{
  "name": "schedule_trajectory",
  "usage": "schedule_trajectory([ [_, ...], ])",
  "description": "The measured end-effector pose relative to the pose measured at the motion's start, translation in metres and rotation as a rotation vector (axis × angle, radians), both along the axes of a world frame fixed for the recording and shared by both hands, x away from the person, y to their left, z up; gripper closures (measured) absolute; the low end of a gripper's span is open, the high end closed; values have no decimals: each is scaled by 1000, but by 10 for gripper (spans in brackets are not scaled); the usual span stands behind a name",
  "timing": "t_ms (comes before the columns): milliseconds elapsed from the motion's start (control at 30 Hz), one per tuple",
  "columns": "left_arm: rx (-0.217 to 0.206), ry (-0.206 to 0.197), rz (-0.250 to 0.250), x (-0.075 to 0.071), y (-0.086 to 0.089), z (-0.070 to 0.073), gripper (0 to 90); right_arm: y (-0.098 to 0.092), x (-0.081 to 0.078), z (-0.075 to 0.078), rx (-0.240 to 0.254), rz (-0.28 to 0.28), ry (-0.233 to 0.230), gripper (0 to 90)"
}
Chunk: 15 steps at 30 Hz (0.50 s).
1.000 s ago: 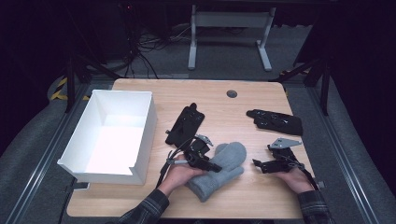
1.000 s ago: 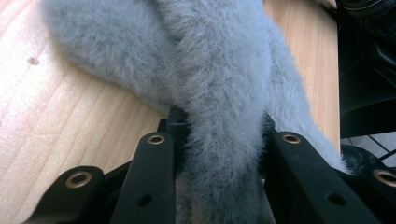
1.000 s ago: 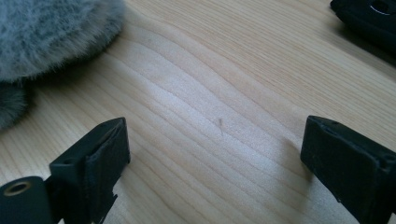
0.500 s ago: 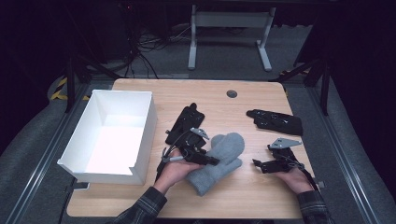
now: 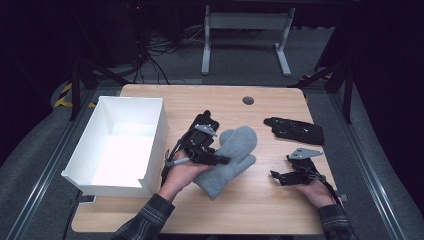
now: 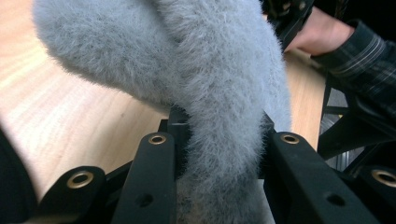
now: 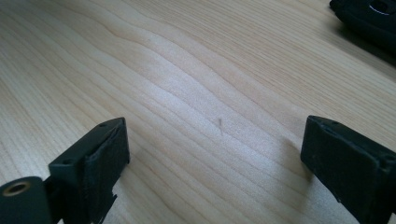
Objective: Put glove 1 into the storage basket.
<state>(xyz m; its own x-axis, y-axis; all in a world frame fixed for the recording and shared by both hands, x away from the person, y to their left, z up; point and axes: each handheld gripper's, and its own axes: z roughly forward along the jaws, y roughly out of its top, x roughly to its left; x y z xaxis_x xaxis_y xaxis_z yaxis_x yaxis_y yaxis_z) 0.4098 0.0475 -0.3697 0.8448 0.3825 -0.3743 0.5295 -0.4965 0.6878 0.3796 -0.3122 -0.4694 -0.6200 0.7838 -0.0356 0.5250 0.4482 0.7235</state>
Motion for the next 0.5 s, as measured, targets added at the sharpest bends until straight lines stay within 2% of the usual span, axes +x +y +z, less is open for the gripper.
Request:
schedule_trajectory([
  [100, -2, -7, 11, 1, 4, 14, 718, 0, 0, 0, 0, 0, 1, 83],
  [133, -3, -12, 21, 1, 6, 22, 718, 0, 0, 0, 0, 0, 1, 82],
  [167, -3, -12, 21, 1, 6, 22, 718, 0, 0, 0, 0, 0, 1, 82],
  [500, -13, -33, 57, 5, 31, 64, 717, 0, 0, 0, 0, 0, 1, 82],
])
